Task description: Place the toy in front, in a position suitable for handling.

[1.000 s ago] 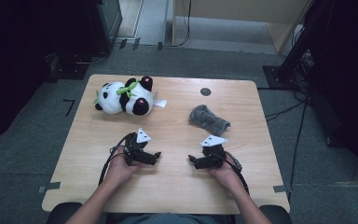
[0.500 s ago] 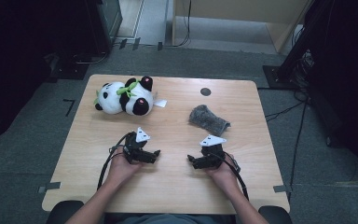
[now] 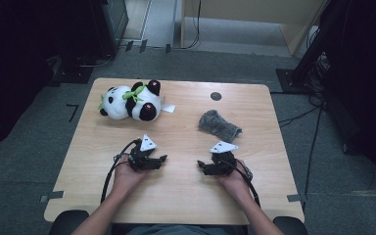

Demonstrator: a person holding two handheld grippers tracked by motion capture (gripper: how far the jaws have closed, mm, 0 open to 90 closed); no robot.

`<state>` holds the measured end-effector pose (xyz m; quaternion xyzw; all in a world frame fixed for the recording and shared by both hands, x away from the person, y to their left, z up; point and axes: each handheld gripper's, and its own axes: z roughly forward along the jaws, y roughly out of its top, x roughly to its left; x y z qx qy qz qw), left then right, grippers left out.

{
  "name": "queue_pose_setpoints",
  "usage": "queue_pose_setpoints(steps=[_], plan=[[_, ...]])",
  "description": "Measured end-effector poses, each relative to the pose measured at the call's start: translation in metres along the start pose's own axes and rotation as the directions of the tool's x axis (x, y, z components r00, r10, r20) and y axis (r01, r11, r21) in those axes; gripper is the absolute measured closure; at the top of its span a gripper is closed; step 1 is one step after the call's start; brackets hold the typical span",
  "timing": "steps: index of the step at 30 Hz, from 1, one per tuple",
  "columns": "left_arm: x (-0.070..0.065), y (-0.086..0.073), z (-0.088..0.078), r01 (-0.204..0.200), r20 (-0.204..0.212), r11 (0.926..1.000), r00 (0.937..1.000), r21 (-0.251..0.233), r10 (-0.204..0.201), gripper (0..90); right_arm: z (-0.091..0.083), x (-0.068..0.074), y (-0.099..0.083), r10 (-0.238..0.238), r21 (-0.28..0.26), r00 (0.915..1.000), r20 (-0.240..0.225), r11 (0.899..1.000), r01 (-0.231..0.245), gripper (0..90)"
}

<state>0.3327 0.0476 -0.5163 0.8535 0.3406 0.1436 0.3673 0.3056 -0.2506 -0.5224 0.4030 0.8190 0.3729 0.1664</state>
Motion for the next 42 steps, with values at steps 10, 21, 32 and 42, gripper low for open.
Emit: queue_pose_setpoints(steps=[10, 21, 32, 42], plan=[[0.008, 0.006, -0.008, 0.067, 0.073, 0.9972, 0.9949, 0.033, -0.07, 38.6, -0.003, 0.0, 0.012, 0.016, 0.025, 0.9994, -0.029, 1.0, -0.015, 29.3], [0.029, 0.013, -0.03, 0.13, 0.077, 0.9915, 0.9886, 0.01, -0.13, 39.5, -0.013, -0.012, 0.025, 0.069, -0.006, 0.9952, -0.069, 0.998, -0.07, 33.7], [0.046, 0.023, -0.041, 0.13, 0.064, 0.9914, 0.9894, 0.015, -0.13, 42.1, -0.018, -0.017, 0.027, 0.09, -0.031, 0.9945, -0.055, 0.995, -0.092, 37.5], [0.063, 0.035, -0.048, 0.127, 0.051, 0.9918, 0.9906, 0.013, -0.127, 45.4, -0.015, -0.017, 0.03, 0.078, -0.013, 0.9952, -0.06, 0.997, -0.079, 37.9]])
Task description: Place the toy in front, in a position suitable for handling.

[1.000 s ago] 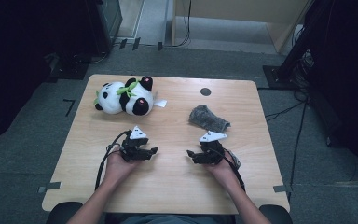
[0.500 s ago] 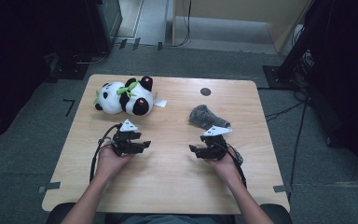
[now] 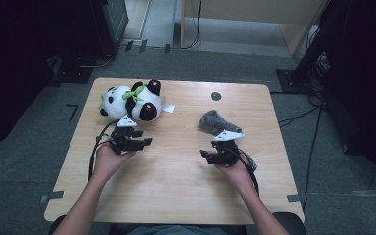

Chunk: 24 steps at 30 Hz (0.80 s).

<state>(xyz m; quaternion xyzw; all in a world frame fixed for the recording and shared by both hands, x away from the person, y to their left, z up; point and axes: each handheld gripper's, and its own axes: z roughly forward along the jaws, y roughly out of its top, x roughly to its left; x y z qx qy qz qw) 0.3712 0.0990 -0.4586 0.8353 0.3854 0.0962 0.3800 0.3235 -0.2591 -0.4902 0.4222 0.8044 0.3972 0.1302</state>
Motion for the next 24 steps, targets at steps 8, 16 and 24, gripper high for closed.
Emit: queue_pose_setpoints(steps=[8, 16, 24], plan=[[0.009, 0.009, -0.004, -0.018, -0.032, 0.9997, 0.9993, 0.016, 0.019, 45.5, 0.002, -0.001, -0.001, 0.001, 0.006, 0.9999, -0.012, 1.0, -0.001, 37.1], [0.026, 0.023, -0.013, 0.004, -0.038, 1.0, 0.9993, 0.001, -0.003, 46.5, 0.003, -0.001, -0.002, -0.01, 0.009, 0.9999, -0.013, 1.0, 0.01, 38.6], [0.036, 0.033, -0.02, 0.013, -0.057, 0.9999, 0.9983, -0.01, -0.014, 46.6, 0.002, -0.002, -0.003, -0.005, -0.021, 1.0, -0.005, 1.0, 0.005, 38.6]])
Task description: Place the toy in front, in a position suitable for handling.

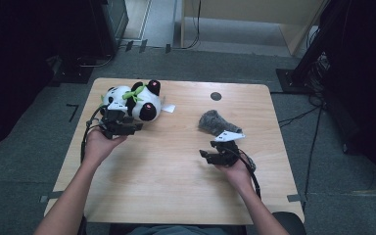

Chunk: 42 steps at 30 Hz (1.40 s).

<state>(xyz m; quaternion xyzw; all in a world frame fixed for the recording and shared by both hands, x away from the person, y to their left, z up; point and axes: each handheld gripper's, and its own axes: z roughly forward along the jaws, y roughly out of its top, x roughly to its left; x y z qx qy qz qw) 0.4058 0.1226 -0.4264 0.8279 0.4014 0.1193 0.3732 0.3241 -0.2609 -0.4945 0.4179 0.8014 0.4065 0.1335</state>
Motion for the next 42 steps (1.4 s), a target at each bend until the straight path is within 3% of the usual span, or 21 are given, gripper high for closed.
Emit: queue_pose_setpoints(steps=[5, 27, 38, 42], plan=[[0.007, 0.01, -0.005, 0.01, -0.008, 0.9998, 0.9999, -0.018, -0.011, 46.1, 0.003, 0.0, -0.004, -0.006, 0.007, 1.0, 0.007, 1.0, 0.006, 38.6], [0.045, 0.051, -0.012, -0.021, -0.109, 0.9992, 0.9939, -0.034, 0.018, 46.2, 0.018, 0.006, -0.014, -0.058, 0.072, 0.9981, 0.021, 0.996, 0.056, 39.1], [0.066, 0.052, 0.005, 0.012, -0.139, 0.9997, 0.9902, -0.02, -0.014, 49.4, 0.019, 0.009, -0.018, -0.09, 0.049, 0.9949, 0.046, 0.995, 0.088, 38.7], [0.07, 0.05, 0.014, 0.013, -0.133, 0.9999, 0.991, -0.006, -0.014, 56.4, 0.019, 0.009, -0.018, -0.093, 0.048, 0.9947, 0.044, 0.995, 0.091, 39.0]])
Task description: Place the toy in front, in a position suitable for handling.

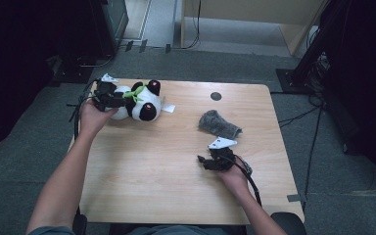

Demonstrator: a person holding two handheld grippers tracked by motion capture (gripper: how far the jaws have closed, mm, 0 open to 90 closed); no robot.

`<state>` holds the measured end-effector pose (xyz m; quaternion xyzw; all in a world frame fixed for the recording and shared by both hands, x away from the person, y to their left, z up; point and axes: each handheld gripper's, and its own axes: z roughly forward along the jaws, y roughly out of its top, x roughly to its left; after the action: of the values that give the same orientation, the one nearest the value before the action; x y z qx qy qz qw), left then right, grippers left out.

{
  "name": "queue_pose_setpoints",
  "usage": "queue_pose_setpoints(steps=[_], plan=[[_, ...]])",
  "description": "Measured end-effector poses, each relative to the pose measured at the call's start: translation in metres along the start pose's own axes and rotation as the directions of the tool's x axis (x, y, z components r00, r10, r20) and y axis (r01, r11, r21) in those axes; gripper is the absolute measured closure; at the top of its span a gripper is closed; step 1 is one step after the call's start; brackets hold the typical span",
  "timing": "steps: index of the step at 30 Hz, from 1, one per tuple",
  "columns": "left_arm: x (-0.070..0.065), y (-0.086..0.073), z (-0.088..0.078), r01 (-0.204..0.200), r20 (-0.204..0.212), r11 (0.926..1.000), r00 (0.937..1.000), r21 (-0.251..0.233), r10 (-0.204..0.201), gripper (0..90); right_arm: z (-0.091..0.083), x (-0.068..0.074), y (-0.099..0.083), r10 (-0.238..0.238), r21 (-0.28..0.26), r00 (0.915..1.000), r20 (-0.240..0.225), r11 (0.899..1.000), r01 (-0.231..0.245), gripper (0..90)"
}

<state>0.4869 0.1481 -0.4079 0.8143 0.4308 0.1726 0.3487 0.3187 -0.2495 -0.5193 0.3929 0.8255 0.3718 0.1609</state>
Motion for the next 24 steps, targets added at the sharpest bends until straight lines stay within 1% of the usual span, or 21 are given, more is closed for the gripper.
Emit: queue_pose_setpoints(steps=[1, 2, 3, 4, 6, 7, 8, 9, 10, 11, 13, 15, 17, 18, 19, 20, 21, 22, 24], plan=[[0.001, 0.0, 0.001, 0.012, 0.014, 0.9999, 0.9998, -0.009, -0.012, 57.5, 0.0, 0.0, 0.0, 0.0, 0.0, 1.0, 0.0, 1.0, 0.0, 39.0], [0.002, -0.001, 0.001, 0.023, 0.023, 0.9995, 0.9995, -0.022, -0.022, 60.6, 0.0, 0.0, 0.0, 0.0, 0.0, 1.0, 0.0, 1.0, 0.0, 39.1], [0.002, -0.001, 0.001, 0.023, 0.023, 0.9995, 0.9995, -0.022, -0.022, 63.3, 0.0, 0.0, 0.0, -0.001, 0.0, 1.0, 0.0, 1.0, 0.001, 39.3], [0.002, -0.001, 0.002, 0.037, 0.033, 0.9988, 0.9988, -0.032, -0.036, 67.5, 0.0, 0.0, 0.0, -0.001, 0.001, 1.0, 0.0, 1.0, 0.001, 39.6], [0.002, -0.001, 0.002, 0.036, 0.036, 0.9987, 0.9987, -0.036, -0.035, 73.6, 0.0, 0.0, 0.0, -0.001, 0.001, 1.0, 0.0, 1.0, 0.001, 39.8], [0.002, -0.002, 0.003, 0.039, 0.039, 0.9985, 0.9985, -0.038, -0.038, 73.6, 0.0, 0.0, 0.0, 0.0, 0.001, 1.0, -0.001, 1.0, 0.0, 40.0], [0.001, -0.002, 0.003, 0.047, 0.04, 0.9981, 0.9982, -0.04, -0.045, 76.6, -0.001, 0.0, 0.0, -0.001, 0.002, 1.0, -0.002, 1.0, 0.001, 40.9], [0.002, -0.003, 0.003, 0.064, 0.055, 0.9971, 0.9965, -0.041, -0.062, 77.8, -0.001, 0.0, 0.0, -0.003, 0.004, 1.0, -0.002, 1.0, 0.003, 41.3], [0.002, -0.003, 0.003, 0.064, 0.055, 0.9971, 0.9965, -0.041, -0.062, 78.7, -0.001, 0.0, 0.0, -0.003, 0.004, 1.0, -0.002, 1.0, 0.003, 41.3], [0.003, -0.003, 0.002, 0.073, 0.063, 0.9966, 0.9955, -0.038, -0.07, 79.4, -0.001, -0.001, 0.0, -0.003, 0.006, 1.0, -0.004, 1.0, 0.003, 42.2], [0.004, -0.003, 0.001, 0.071, 0.074, 0.9968, 0.9949, -0.036, -0.069, 80.3, -0.002, -0.002, 0.0, 0.004, 0.008, 1.0, -0.004, 1.0, -0.004, 42.9], [0.004, -0.003, -0.001, 0.08, 0.092, 0.996, 0.9928, -0.04, -0.076, 80.7, -0.002, -0.002, 0.0, 0.006, 0.01, 1.0, -0.006, 1.0, -0.006, 43.2], [0.004, -0.003, -0.005, 0.076, 0.09, 0.9959, 0.9934, -0.049, -0.072, 81.0, -0.003, -0.004, 0.001, 0.015, 0.014, 0.9999, -0.008, 1.0, -0.015, 44.2], [0.002, -0.002, -0.007, 0.082, 0.091, 0.9951, 0.9929, -0.056, -0.076, 81.1, -0.003, -0.004, 0.001, 0.022, 0.016, 0.9997, -0.01, 1.0, -0.022, 44.2], [-0.001, 0.001, -0.01, 0.081, 0.091, 0.9949, 0.9929, -0.06, -0.075, 81.3, -0.004, -0.006, 0.001, 0.029, 0.018, 0.9995, -0.01, 0.999, -0.029, 44.2], [-0.001, 0.001, -0.01, 0.081, 0.091, 0.9949, 0.9929, -0.06, -0.075, 81.3, -0.004, -0.006, 0.001, 0.029, 0.018, 0.9995, -0.01, 0.999, -0.029, 44.2], [-0.006, 0.002, -0.013, 0.061, 0.086, 0.9968, 0.9947, -0.052, -0.056, 81.4, -0.005, -0.006, 0.002, 0.036, 0.02, 0.9993, -0.011, 0.999, -0.036, 44.2], [-0.006, 0.002, -0.013, 0.061, 0.086, 0.9968, 0.9947, -0.052, -0.056, 81.4, -0.005, -0.007, 0.003, 0.032, 0.016, 0.9994, -0.009, 0.999, -0.032, 44.2], [-0.009, 0.003, -0.015, 0.067, 0.101, 0.9964, 0.993, -0.051, -0.062, 81.4, -0.007, -0.007, 0.004, 0.036, 0.007, 0.9993, -0.009, 0.999, -0.036, 44.2]])
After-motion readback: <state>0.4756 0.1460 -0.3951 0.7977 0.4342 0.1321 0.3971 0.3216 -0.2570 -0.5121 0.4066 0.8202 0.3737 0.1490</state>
